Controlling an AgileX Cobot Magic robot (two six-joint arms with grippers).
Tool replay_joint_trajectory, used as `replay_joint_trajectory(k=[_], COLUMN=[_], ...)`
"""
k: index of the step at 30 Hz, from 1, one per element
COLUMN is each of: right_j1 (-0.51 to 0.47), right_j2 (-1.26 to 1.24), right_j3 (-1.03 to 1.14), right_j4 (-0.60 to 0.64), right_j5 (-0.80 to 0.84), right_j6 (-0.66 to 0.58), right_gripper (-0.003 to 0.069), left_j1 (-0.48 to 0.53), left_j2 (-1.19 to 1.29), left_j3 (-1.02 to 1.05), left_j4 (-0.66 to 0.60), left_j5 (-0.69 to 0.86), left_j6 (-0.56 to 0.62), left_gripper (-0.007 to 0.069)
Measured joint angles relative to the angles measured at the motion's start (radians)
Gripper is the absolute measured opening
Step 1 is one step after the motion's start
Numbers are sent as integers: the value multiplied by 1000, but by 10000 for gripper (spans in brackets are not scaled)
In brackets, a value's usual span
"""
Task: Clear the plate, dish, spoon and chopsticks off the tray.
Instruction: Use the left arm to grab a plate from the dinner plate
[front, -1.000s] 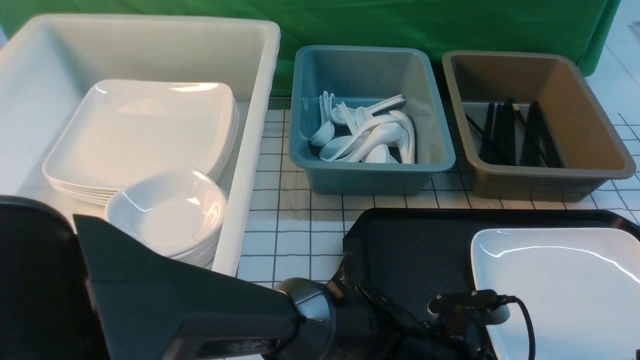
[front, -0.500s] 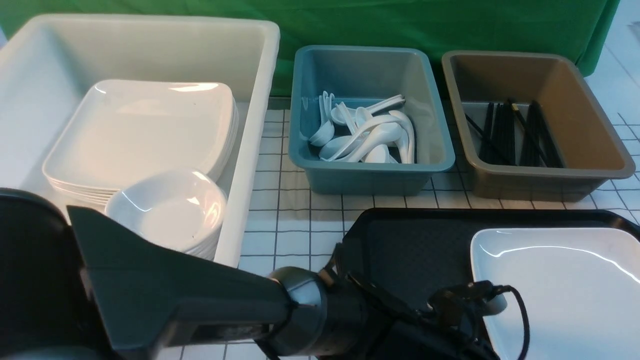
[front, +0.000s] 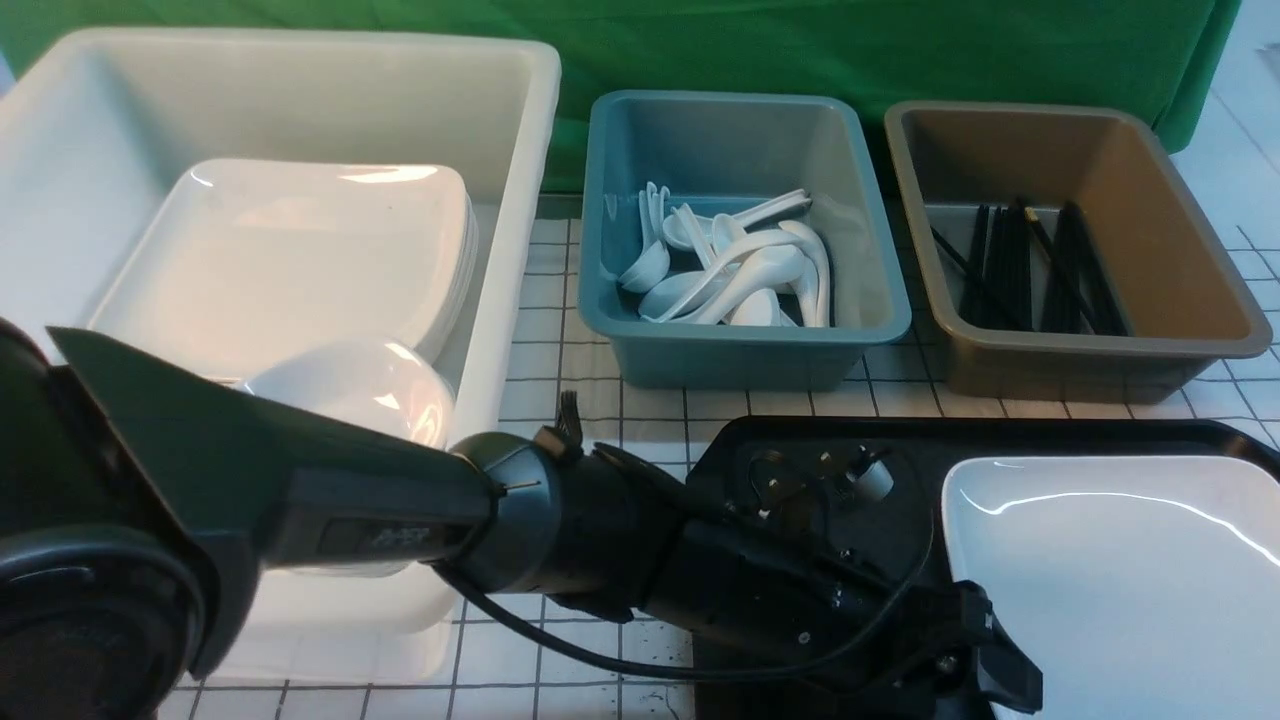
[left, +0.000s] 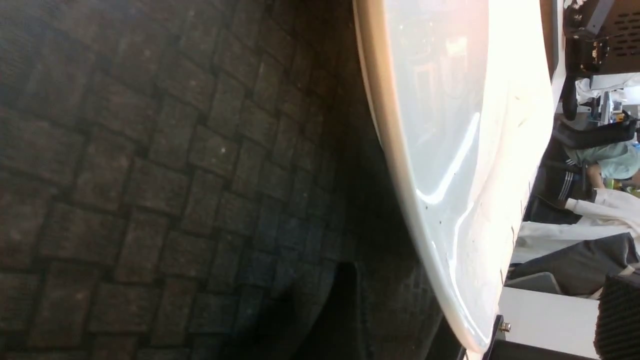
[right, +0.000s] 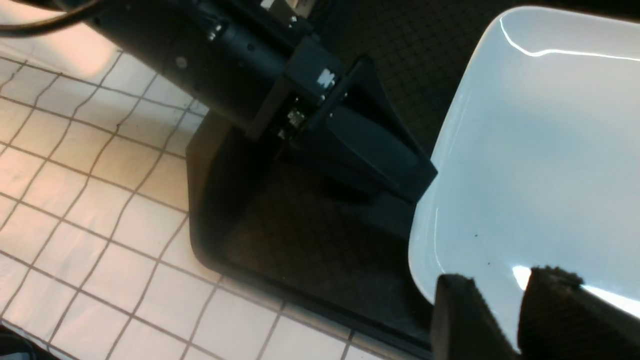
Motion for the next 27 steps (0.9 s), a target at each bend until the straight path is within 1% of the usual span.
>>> replay_joint_trajectory(k=[2, 5, 9, 20, 24, 27], right_j1=[0, 0, 0, 0, 0, 0], right_j2=[0, 0, 0, 0, 0, 0], right_j3=[0, 0, 0, 0, 0, 0], right_j4=[0, 0, 0, 0, 0, 0], right_j5=[0, -2, -3, 0, 0, 0], right_j6=[0, 0, 0, 2, 3, 4], right_gripper=[240, 240, 240, 240, 240, 240], left_j1=[-18, -52, -71, -76, -76, -76], left_j2=[4, 24, 51, 89, 89, 89], left_j3=[0, -1, -37, -186, -230, -240], left_j4=[-17, -28, -31, -15, -15, -15], left_j5=[-10, -14, -2, 34, 27, 3], left_j6=[0, 31, 45, 70, 115, 121], left_gripper=[580, 570, 561, 561, 561, 554])
